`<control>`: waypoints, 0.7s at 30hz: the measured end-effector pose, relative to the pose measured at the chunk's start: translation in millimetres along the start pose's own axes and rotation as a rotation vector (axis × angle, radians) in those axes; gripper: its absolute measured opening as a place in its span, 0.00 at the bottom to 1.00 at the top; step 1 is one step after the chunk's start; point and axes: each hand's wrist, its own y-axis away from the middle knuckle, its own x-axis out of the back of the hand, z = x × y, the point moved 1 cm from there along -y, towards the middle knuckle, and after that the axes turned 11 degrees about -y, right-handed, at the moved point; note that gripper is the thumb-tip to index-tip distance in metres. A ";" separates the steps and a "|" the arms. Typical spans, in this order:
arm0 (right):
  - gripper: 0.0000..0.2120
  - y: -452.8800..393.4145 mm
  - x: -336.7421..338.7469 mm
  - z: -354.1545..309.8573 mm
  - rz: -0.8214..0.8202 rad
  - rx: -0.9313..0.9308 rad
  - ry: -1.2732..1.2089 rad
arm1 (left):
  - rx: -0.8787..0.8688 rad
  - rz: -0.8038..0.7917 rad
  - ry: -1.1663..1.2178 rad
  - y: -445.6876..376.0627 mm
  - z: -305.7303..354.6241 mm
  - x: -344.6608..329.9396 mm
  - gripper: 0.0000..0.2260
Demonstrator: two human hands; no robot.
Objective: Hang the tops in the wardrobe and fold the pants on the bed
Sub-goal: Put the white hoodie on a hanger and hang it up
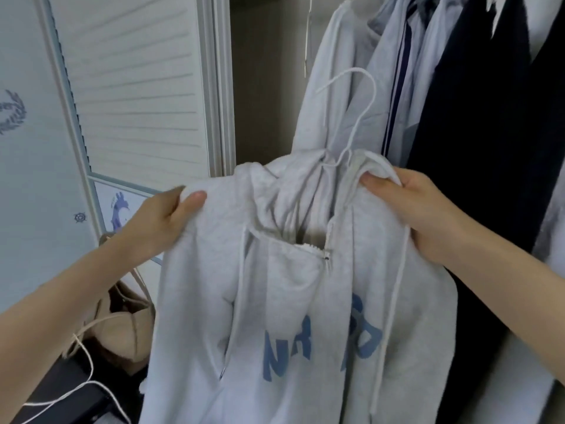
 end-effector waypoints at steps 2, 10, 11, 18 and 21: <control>0.05 -4.4 5.3 -3.8 -0.012 0.017 0.045 | 0.040 0.061 0.028 2.4 -1.5 2.7 0.26; 0.10 -3.6 42.4 -11.7 -0.141 -0.048 0.149 | 0.172 -0.105 -0.122 -25.6 -35.8 32.9 0.25; 0.04 -3.6 38.5 -11.1 -0.123 -0.041 0.078 | 0.132 -0.191 -0.156 -27.8 -26.7 26.2 0.27; 0.07 -8.5 23.9 -4.1 0.028 -0.033 -0.026 | -0.043 -0.348 0.080 -23.3 31.9 15.3 0.43; 0.08 -10.2 21.4 -0.7 0.011 -0.021 -0.013 | -0.262 -0.144 -0.027 -17.2 44.9 2.2 0.28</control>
